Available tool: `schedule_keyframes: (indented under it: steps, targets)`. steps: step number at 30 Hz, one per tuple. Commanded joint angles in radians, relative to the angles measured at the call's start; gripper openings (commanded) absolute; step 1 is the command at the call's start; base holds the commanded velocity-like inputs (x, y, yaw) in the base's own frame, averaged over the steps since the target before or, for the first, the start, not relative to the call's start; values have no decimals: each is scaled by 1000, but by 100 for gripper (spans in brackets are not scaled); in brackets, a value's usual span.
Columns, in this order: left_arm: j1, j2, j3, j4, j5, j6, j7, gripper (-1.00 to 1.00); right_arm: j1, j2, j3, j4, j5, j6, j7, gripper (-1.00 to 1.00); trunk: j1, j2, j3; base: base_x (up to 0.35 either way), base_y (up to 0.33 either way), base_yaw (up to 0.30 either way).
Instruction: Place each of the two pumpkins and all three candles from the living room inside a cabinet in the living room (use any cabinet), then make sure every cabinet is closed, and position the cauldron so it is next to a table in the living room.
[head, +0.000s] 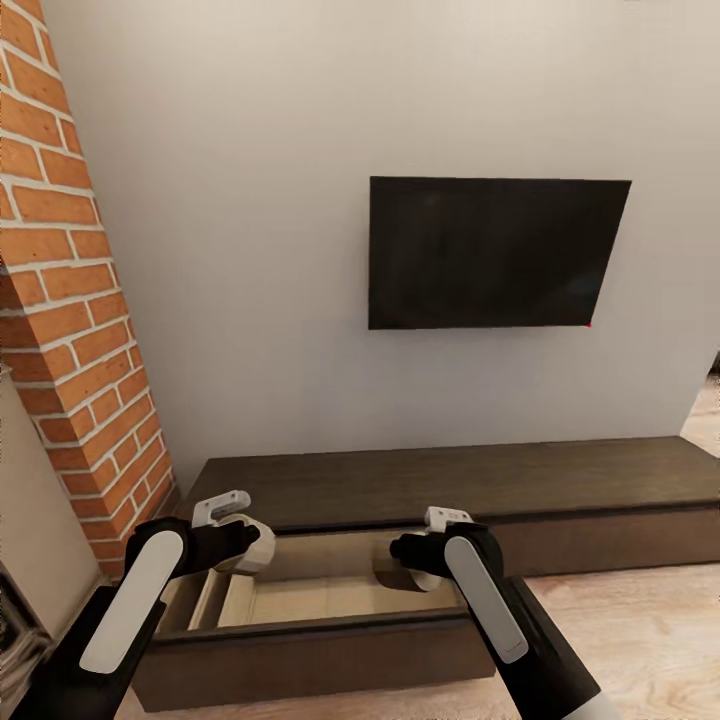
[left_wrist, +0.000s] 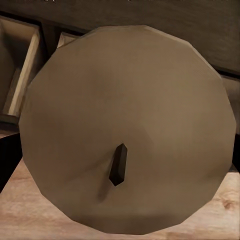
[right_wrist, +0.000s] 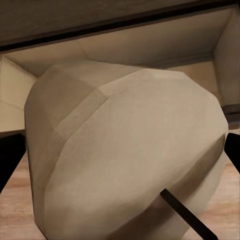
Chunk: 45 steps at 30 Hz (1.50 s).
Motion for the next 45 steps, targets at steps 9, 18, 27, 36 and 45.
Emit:
schedule_keyframes:
  steps: [9, 18, 27, 36, 45]
  targets:
    - [-1, 1, -2, -1, 8, 2, 8, -100, -1, 1, 2, 0, -7, 2, -12, -100, 0, -1, -1, 19, 1, 32]
    - [-1, 1, -3, 3, 3, 1, 9, -100, -1, 2, 2, 7, -7, 2, -13, -100, 0, -1, -1, 0, -61, 88]
    - [-1, -15, -115, 9, -4, -2, 46, -100, 0, 33, 28, 27, 4, -3, -46, -100, 0, -1, -1, 0, -7, 2]
    - [-1, -85, -134, 14, -98, -3, 127, -100, -4, 75, 109, 112, 6, -120, -162, -100, 0, -1, -1, 0, 0, 0]
    - [-1, -91, -134, 16, -108, -3, 132, -100, -5, 86, 160, 109, 7, -179, -202, -100, 0, -1, -1, 0, 0, 0]
